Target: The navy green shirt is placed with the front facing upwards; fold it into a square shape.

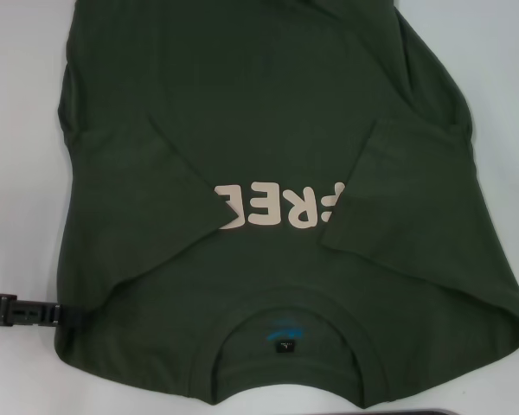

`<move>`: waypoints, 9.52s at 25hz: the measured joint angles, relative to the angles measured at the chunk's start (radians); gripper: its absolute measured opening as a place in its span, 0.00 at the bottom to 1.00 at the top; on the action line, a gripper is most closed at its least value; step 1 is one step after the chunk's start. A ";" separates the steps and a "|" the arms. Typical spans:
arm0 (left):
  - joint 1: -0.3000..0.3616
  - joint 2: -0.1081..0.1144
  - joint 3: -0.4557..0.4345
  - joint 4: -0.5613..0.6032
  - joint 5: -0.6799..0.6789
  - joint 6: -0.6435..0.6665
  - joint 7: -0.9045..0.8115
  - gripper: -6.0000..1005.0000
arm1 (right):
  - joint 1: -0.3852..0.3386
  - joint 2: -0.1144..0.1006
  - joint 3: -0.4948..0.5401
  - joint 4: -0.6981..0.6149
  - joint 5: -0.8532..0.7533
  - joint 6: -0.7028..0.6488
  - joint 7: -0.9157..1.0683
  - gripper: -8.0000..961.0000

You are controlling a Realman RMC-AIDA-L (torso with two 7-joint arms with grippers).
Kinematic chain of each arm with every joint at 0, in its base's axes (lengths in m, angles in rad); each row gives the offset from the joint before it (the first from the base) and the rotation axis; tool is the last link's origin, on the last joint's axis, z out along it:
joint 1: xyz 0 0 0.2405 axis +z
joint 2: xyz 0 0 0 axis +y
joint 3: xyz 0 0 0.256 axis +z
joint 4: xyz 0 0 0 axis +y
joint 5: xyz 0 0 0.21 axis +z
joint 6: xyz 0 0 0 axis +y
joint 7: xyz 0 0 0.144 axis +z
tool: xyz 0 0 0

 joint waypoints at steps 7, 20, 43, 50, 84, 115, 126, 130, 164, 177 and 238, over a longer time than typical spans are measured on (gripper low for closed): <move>0.000 -0.024 0.000 -0.074 0.043 0.022 -0.034 0.67 | 0.001 0.000 0.000 0.000 0.001 0.005 0.002 0.84; -0.001 -0.064 -0.002 -0.144 0.086 0.025 -0.056 0.63 | 0.000 0.000 0.000 0.001 0.001 0.010 0.004 0.84; -0.003 -0.066 0.000 -0.163 0.094 0.018 -0.053 0.48 | 0.008 -0.003 0.002 0.001 0.001 0.017 0.014 0.84; -0.008 -0.065 0.003 -0.156 0.098 0.022 -0.053 0.37 | 0.008 -0.003 0.002 0.001 0.003 0.024 0.014 0.84; -0.039 -0.065 0.033 -0.148 0.128 0.001 -0.037 0.05 | 0.007 -0.002 0.001 0.001 0.016 0.028 0.017 0.84; 0.009 -0.049 -0.038 -0.126 0.128 0.056 -0.013 0.03 | -0.091 -0.089 -0.099 -0.073 -0.215 -0.226 0.455 0.83; -0.004 -0.052 -0.036 -0.126 0.128 0.052 0.010 0.03 | -0.105 -0.094 -0.097 -0.098 -0.472 -0.238 0.540 0.82; -0.012 -0.053 -0.035 -0.126 0.128 0.051 0.019 0.03 | -0.115 -0.093 -0.100 -0.100 -0.507 -0.245 0.542 0.80; -0.017 -0.053 -0.041 -0.126 0.128 0.045 0.039 0.03 | -0.085 -0.049 -0.170 -0.086 -0.634 -0.173 0.594 0.73; -0.023 -0.049 -0.044 -0.126 0.128 0.044 0.038 0.03 | -0.061 -0.049 -0.188 -0.060 -0.634 -0.139 0.594 0.73; -0.038 -0.044 -0.044 -0.124 0.128 0.045 0.032 0.03 | -0.080 -0.058 -0.205 -0.046 -0.629 -0.124 0.551 0.05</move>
